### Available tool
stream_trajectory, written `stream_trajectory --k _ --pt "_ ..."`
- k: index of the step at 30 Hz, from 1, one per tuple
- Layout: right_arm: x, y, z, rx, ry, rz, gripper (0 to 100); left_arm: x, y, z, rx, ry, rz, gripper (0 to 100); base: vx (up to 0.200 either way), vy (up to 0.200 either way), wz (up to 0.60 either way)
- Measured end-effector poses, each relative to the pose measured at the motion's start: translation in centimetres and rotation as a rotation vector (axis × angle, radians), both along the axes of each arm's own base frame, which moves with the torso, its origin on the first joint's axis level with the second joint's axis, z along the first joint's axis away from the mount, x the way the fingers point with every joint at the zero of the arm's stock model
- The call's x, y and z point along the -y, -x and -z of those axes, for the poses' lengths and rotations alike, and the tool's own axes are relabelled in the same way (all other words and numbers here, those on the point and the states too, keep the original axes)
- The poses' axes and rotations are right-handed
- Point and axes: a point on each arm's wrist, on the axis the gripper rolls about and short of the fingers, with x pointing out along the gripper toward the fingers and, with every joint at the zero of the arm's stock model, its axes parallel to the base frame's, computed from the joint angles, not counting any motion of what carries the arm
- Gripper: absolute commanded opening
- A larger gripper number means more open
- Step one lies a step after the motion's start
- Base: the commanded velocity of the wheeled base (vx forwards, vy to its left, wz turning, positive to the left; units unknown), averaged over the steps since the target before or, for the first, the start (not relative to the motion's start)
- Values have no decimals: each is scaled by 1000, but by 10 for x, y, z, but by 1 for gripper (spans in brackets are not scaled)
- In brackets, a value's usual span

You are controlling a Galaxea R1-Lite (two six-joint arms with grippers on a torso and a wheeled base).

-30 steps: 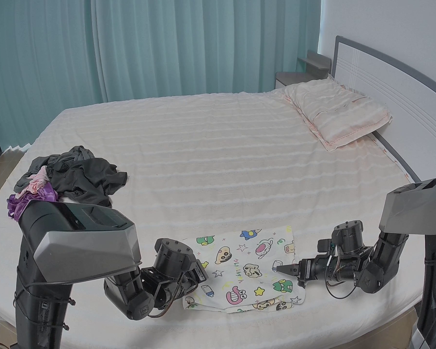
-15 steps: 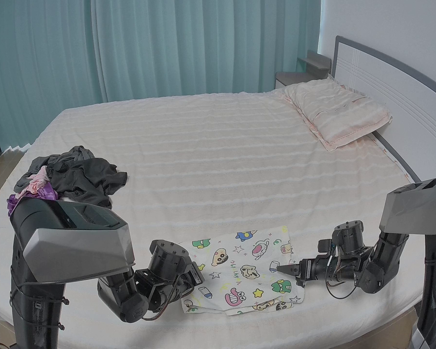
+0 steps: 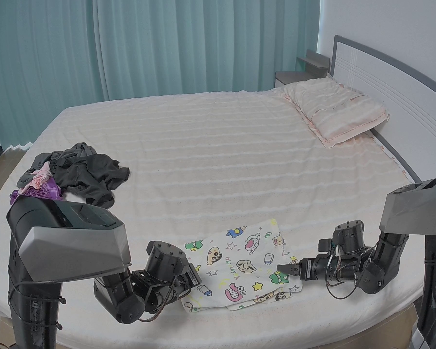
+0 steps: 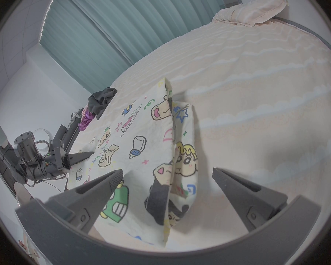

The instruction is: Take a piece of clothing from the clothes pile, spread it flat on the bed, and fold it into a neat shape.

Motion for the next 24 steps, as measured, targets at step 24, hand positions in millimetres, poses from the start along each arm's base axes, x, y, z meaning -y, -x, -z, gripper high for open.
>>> stream_trajectory --k 24 --pt "1 -7 -5 49 -61 40 100 -12 -8 -7 16 5 -40 0 0 100 0"
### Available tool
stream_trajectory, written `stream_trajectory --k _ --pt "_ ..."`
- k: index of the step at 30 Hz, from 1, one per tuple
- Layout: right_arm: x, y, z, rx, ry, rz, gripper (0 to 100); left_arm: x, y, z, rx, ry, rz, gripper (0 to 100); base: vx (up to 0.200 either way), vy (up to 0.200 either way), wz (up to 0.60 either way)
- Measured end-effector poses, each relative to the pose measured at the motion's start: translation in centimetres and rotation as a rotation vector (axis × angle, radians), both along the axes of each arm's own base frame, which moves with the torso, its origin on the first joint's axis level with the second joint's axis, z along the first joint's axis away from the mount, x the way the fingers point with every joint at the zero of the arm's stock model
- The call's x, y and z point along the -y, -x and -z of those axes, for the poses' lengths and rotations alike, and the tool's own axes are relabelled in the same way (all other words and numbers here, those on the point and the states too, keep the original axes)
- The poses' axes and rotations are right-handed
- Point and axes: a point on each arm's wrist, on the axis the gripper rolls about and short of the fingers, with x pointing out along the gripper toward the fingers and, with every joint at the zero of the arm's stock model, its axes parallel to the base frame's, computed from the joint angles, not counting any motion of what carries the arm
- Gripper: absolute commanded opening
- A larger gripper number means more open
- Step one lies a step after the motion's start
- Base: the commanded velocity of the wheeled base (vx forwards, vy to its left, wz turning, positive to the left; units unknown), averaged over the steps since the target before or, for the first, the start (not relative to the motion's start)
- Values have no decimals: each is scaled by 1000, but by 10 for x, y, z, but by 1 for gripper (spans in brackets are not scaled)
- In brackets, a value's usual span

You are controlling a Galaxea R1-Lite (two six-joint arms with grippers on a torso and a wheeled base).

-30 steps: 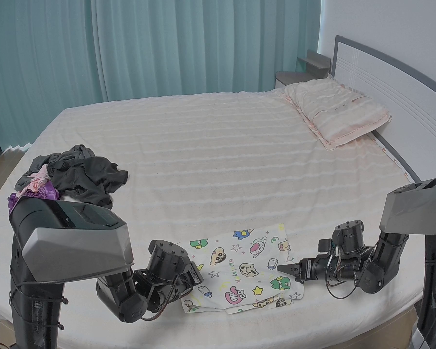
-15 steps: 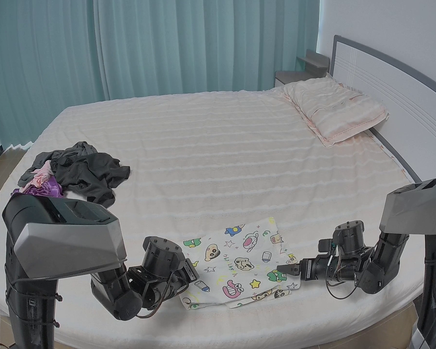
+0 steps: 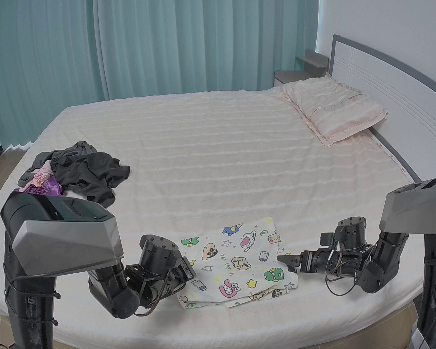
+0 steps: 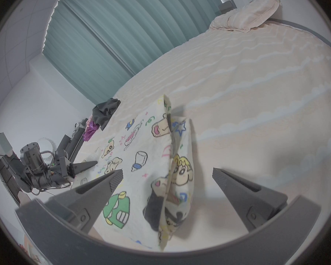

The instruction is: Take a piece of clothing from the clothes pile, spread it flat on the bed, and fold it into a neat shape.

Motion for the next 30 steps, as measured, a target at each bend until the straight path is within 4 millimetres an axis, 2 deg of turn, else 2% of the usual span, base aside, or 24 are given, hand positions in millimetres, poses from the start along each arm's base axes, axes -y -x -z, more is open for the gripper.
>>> stream_trajectory --k 30 --pt "0 -1 4 5 -21 17 100 -15 -3 1 -14 -6 -41 0 0 200 0"
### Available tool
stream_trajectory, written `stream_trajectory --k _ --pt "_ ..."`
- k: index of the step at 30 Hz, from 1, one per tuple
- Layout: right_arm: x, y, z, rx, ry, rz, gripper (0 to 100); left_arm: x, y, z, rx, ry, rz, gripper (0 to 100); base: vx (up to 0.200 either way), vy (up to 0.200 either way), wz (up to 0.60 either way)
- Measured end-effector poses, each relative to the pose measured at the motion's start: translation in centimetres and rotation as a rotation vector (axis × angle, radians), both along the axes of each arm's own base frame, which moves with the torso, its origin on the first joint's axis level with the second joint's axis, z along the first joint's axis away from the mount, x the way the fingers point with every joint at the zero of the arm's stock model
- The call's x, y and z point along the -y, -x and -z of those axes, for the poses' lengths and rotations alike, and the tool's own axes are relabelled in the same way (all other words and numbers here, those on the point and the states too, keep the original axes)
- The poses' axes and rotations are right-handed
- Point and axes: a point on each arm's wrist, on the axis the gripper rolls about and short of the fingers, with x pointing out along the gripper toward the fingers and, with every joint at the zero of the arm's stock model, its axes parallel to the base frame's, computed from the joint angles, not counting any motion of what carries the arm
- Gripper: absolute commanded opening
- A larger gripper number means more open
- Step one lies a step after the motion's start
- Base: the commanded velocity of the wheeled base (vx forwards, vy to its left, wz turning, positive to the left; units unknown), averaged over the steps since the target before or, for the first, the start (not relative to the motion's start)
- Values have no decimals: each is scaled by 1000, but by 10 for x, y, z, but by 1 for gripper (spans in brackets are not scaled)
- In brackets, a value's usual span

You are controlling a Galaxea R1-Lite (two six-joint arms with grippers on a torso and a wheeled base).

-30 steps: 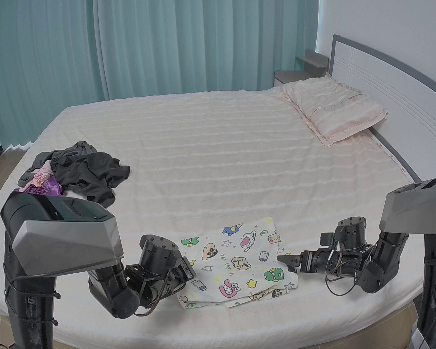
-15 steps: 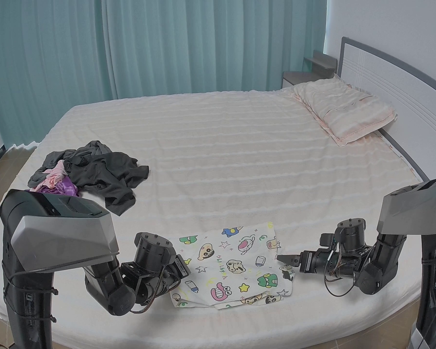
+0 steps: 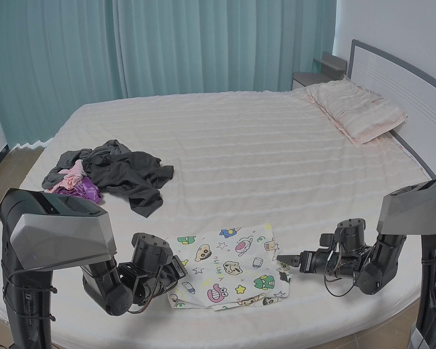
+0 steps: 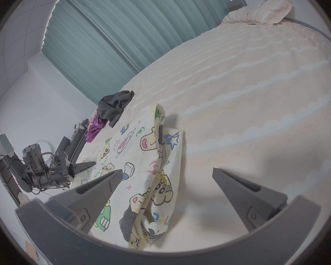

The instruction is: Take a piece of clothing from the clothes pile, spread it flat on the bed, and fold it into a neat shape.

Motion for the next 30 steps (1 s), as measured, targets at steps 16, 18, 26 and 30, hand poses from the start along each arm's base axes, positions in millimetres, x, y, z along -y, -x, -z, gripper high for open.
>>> stream_trajectory --k 16,18,26,30 --pt "0 0 0 0 0 1 100 -1 1 1 -6 -4 -1 0 0 200 0" --pt "0 0 0 0 -1 1 100 -1 2 1 -7 -4 -1 0 0 200 0" --pt "0 0 0 0 0 1 100 -1 2 1 -9 -5 -1 0 0 75 0" --pt "0 0 0 0 -1 1 100 -2 4 2 -13 -7 -2 0 0 0 0"
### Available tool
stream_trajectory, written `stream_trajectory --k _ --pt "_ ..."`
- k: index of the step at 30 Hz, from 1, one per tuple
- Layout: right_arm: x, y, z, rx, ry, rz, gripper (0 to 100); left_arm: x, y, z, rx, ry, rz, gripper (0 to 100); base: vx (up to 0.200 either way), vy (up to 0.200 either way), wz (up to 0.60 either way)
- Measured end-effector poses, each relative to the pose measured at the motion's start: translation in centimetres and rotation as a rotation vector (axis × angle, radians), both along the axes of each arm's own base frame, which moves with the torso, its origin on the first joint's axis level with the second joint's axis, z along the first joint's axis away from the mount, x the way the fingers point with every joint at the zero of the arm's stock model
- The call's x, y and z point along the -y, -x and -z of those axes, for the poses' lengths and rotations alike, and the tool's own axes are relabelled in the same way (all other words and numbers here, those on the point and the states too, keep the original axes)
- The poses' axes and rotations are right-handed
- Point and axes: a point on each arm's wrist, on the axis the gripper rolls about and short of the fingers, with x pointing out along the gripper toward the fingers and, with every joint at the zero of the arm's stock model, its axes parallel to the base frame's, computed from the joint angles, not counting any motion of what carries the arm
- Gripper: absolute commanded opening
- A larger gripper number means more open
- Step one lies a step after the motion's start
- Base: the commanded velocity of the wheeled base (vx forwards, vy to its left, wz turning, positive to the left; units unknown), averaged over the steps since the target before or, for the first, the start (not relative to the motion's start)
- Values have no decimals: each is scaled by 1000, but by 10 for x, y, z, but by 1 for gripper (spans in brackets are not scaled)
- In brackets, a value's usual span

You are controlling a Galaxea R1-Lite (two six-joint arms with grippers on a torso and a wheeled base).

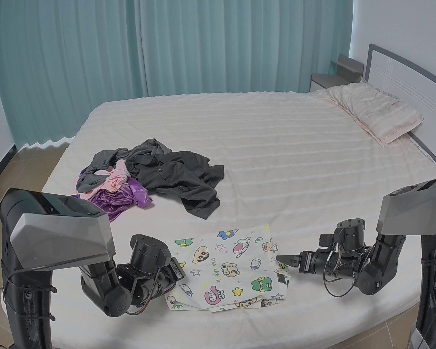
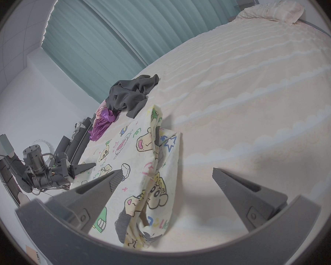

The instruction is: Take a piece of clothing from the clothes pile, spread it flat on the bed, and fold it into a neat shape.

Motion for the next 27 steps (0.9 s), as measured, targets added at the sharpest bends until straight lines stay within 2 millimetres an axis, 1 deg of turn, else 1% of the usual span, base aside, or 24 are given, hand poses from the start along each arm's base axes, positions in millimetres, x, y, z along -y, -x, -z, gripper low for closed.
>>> stream_trajectory --k 7,8,12,16,21,23,27 --pt "0 0 0 -1 3 4 100 1 3 1 -6 -2 7 0 0 0 0" --pt "1 0 0 0 3 5 100 1 3 1 -8 -3 7 100 0 0 0" --pt "1 3 -1 -2 5 4 100 1 4 1 -10 -6 8 100 0 0 0" --pt "3 10 -10 4 3 0 100 0 6 0 3 3 7 100 0 0 0" --pt "1 30 -20 -11 11 -45 100 -6 16 -7 49 29 8 100 0 0 0" --pt "-4 41 -21 -23 24 -81 100 -9 21 -13 72 50 12 100 0 0 0" --pt "-9 57 -21 -33 54 -141 100 -16 26 -22 82 95 33 100 0 0 0"
